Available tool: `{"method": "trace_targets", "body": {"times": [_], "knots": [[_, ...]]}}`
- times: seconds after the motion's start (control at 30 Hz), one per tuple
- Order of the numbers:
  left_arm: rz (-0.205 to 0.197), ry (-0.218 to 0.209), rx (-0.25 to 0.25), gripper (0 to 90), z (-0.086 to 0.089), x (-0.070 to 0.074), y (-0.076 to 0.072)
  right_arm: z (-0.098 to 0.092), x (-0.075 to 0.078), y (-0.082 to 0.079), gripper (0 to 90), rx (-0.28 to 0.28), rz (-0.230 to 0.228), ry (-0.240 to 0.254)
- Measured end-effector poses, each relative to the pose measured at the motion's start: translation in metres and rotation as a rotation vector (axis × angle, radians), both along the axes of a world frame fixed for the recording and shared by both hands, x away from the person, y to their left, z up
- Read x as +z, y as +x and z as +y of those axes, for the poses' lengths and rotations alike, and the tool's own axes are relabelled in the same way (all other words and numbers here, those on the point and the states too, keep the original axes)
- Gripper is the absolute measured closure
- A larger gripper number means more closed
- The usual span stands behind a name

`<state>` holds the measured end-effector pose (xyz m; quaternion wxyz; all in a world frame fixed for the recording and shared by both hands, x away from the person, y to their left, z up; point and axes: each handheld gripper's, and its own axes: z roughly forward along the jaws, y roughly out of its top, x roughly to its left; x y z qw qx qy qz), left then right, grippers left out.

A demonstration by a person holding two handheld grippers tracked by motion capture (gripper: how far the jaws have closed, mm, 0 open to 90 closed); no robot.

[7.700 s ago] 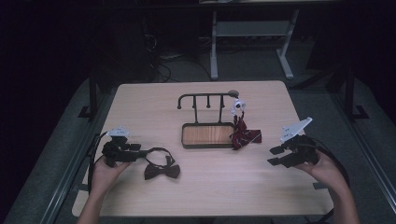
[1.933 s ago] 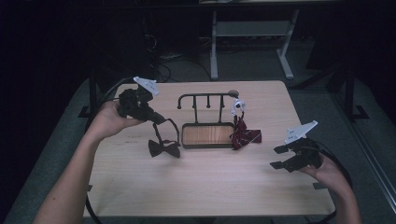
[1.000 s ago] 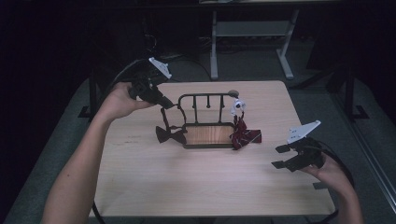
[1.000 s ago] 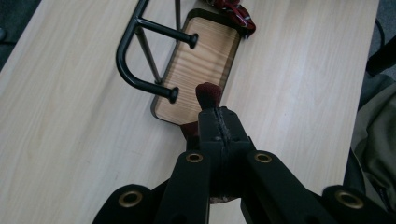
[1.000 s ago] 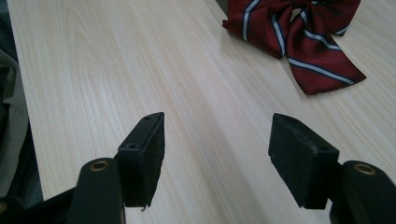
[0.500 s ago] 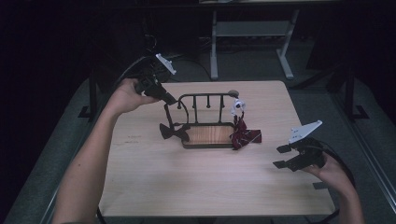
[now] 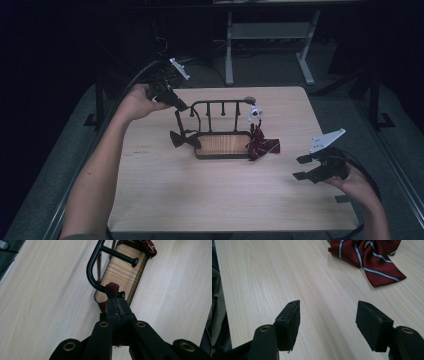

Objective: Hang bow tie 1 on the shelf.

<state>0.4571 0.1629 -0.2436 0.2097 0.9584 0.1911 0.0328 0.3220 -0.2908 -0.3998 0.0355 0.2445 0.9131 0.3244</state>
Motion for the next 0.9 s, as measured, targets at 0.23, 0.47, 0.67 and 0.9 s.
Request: {"method": "trace_targets", "body": {"times": [0.23, 0.47, 0.67, 0.9], "knots": [[0.011, 0.025, 0.01, 89.2, -0.001, -0.005, 0.003, 0.0, 0.001, -0.001, 35.6, -0.001, -0.003, -0.002], [0.006, 0.06, 0.014, 89.1, -0.006, -0.009, 0.004, 0.001, 0.002, -0.002, 35.6, -0.001, -0.006, -0.003], [0.007, 0.076, 0.015, 89.1, -0.006, -0.012, 0.005, 0.0, 0.002, -0.002, 35.6, -0.003, -0.007, -0.004], [0.007, 0.089, 0.021, 88.2, -0.008, -0.014, 0.005, 0.0, 0.003, -0.002, 35.6, 0.0, -0.009, -0.003]]}}
